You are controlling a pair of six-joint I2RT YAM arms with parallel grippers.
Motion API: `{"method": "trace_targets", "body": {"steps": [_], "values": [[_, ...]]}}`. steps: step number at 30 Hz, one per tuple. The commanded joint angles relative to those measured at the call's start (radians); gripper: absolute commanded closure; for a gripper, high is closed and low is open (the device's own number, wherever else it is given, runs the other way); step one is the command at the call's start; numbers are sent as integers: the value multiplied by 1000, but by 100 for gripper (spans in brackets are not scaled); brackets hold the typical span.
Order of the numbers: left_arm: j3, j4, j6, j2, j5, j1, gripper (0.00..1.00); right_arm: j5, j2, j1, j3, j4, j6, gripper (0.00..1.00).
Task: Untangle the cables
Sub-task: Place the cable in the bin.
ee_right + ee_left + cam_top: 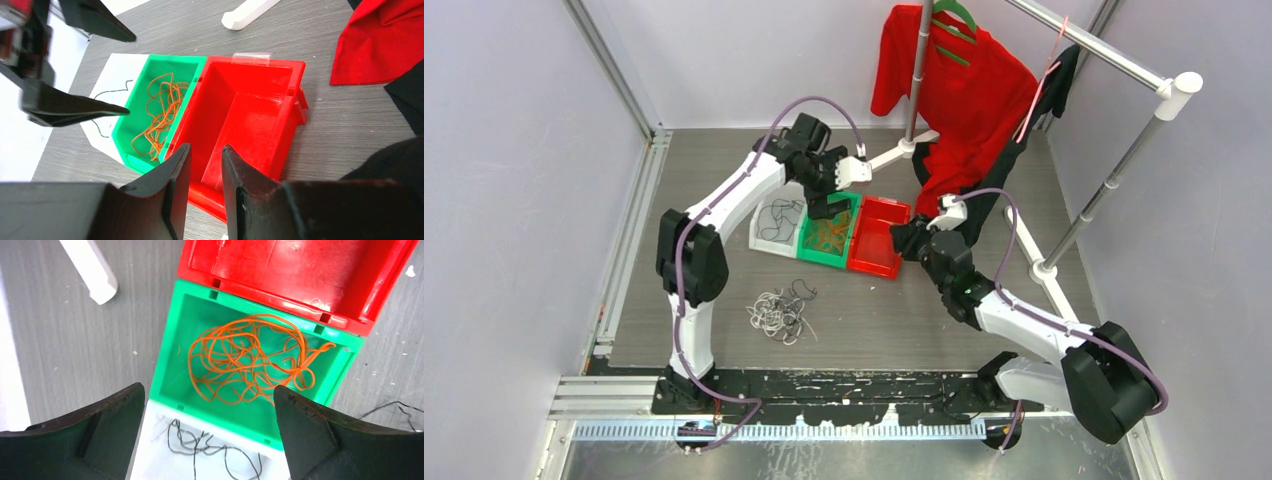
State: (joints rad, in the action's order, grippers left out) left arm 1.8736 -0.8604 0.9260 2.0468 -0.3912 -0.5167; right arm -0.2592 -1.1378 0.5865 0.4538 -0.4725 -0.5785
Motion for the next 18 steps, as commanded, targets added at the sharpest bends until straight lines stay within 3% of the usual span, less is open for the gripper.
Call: {"method": "trace_targets", "body": {"steps": [1,5,7,9,14,18], "values": [[83,-138,-68,-102,11,4,0,26,28,-5,82,17,40,65],[167,-247,-107,-131,33,13,1,74,-65,3,151,31,22,67],[224,-284,-195,-144,57,32,1,94,-144,19,207,37,27,68],[256,-310,-294,-167,158,46,1,96,-219,39,267,36,51,68],[234,-408,-361,-238,457,68,1,93,-405,91,446,114,137,70],[118,-417,-461,-335,353,182,1,43,-482,119,517,168,175,71]]}}
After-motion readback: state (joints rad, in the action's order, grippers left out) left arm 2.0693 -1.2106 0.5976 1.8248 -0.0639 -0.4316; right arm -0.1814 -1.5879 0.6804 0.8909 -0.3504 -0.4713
